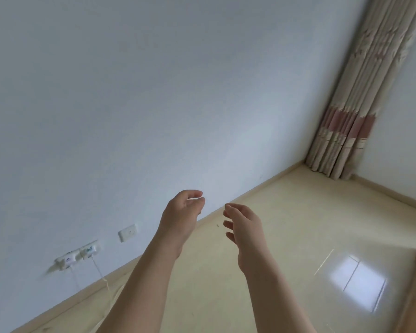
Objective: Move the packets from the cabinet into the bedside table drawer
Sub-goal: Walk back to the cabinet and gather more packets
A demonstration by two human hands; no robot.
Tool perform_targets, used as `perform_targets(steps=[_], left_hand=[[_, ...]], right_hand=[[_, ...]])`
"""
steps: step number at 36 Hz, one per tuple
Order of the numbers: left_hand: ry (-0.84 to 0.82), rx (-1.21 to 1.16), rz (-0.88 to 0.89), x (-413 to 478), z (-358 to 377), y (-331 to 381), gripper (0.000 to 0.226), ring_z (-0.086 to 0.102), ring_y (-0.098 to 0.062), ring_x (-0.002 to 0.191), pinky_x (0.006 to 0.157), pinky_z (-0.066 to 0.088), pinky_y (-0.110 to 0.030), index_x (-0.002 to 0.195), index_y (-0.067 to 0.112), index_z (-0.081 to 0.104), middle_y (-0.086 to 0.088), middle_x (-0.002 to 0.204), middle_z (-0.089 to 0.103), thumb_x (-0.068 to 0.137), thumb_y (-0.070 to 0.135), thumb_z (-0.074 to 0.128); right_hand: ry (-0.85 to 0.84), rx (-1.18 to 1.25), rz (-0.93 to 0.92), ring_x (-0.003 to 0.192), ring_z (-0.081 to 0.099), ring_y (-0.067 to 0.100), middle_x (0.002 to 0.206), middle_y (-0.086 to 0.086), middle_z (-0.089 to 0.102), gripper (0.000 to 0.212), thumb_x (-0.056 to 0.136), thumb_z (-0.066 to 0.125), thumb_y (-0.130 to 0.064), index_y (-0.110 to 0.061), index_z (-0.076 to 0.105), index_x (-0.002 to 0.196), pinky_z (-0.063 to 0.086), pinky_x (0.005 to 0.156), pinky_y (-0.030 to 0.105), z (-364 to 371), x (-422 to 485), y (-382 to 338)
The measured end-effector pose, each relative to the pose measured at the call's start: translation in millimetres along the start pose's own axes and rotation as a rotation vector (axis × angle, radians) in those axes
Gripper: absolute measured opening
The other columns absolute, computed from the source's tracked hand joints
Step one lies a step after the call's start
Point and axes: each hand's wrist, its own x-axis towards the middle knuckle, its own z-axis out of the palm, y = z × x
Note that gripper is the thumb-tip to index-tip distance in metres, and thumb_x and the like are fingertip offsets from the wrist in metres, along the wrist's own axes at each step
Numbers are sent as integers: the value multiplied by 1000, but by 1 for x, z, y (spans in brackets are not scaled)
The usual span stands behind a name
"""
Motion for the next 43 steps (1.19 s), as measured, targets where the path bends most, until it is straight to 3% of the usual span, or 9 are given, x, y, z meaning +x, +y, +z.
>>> perform_targets(steps=[11, 22, 31, 33, 38, 43], left_hand=[[-311, 67, -2, 182, 168, 30, 14, 59, -15, 101, 93, 48, -36, 104, 27, 60, 8, 98, 63, 95, 23, 51], [-423, 79, 30, 327, 389, 86, 14, 60, -16, 101, 96, 47, -39, 104, 24, 59, 5, 99, 63, 95, 20, 49], [-516, 59, 37, 438, 541, 124, 13, 61, -16, 101, 95, 48, -38, 103, 24, 59, 5, 97, 63, 95, 19, 50], [-548, 55, 49, 468, 576, 129, 13, 61, -16, 99, 92, 49, -37, 103, 23, 60, 4, 97, 63, 95, 19, 51], [-633, 18, 96, 548, 665, 155, 11, 58, -14, 90, 71, 45, -22, 100, 21, 59, 4, 94, 61, 95, 16, 51], [-711, 45, 152, 620, 751, 191, 10, 58, -13, 93, 76, 42, -25, 98, 26, 59, 5, 94, 62, 94, 19, 52]], right_hand=[[346, 137, 75, 92, 56, 15, 98, -3, 60, 11, 94, 51, -18, -25, 57, 88, 44, 78, 29, -99, 187, -21], [499, 136, 27, 87, 54, 14, 95, -3, 58, 6, 93, 52, -19, -23, 56, 94, 41, 66, 23, -257, 382, -91], [576, 160, 42, 84, 54, 13, 90, -3, 57, 6, 93, 52, -18, -21, 57, 92, 42, 70, 24, -361, 518, -134], [612, 159, 33, 83, 54, 13, 89, -3, 58, 5, 93, 52, -17, -19, 57, 94, 42, 71, 25, -384, 554, -140], [680, 171, 13, 82, 54, 14, 87, -3, 58, 8, 93, 53, -18, -22, 56, 86, 42, 74, 28, -437, 651, -171], [710, 231, -9, 81, 53, 14, 88, -2, 58, 11, 94, 51, -16, -21, 56, 86, 41, 65, 25, -485, 741, -219]])
